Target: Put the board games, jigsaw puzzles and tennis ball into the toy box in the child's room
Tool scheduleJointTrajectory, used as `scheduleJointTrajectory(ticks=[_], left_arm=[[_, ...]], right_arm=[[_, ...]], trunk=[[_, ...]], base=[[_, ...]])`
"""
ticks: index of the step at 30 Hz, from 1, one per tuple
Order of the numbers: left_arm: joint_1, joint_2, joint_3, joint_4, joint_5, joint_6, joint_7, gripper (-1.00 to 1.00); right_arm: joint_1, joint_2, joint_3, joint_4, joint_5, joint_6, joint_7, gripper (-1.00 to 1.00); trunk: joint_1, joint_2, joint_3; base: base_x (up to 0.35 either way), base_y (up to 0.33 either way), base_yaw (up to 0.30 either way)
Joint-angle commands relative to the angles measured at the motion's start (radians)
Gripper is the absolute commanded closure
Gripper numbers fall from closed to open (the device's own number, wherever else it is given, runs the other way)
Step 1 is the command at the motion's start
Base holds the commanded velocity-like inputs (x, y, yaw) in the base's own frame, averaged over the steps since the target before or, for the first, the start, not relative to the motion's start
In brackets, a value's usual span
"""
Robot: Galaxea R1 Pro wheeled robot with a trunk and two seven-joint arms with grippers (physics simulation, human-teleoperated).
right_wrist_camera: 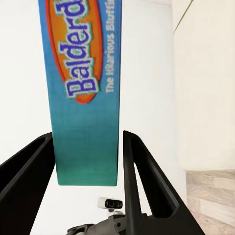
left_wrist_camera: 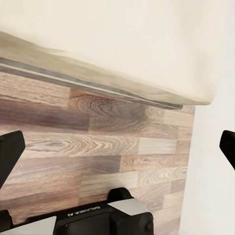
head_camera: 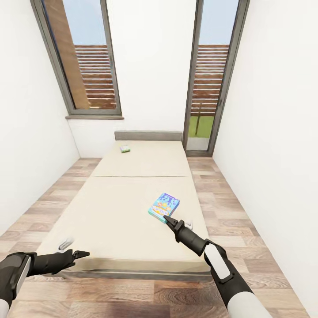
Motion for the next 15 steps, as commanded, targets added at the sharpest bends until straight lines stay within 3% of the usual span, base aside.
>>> scheduleJointTrajectory(ticks=[1,15], left_arm=[[-0.001,-0.001,0.004,-0.001,-0.011,0.006,-0.01,-1.0],[-0.001,0.0,0.003,-0.001,-0.011,0.006,-0.009,-1.0]], right_arm=[[-0.001,0.0,-0.002,0.001,-0.004,0.003,0.0,1.0],[-0.001,0.006,-0.001,-0.003,-0.004,-0.035,0.002,1.0]], trunk=[[-0.004,0.007,0.002],[-0.058,0.105,0.046]], base=[[0.0,0.0,0.0],[0.0,0.0,0.0]])
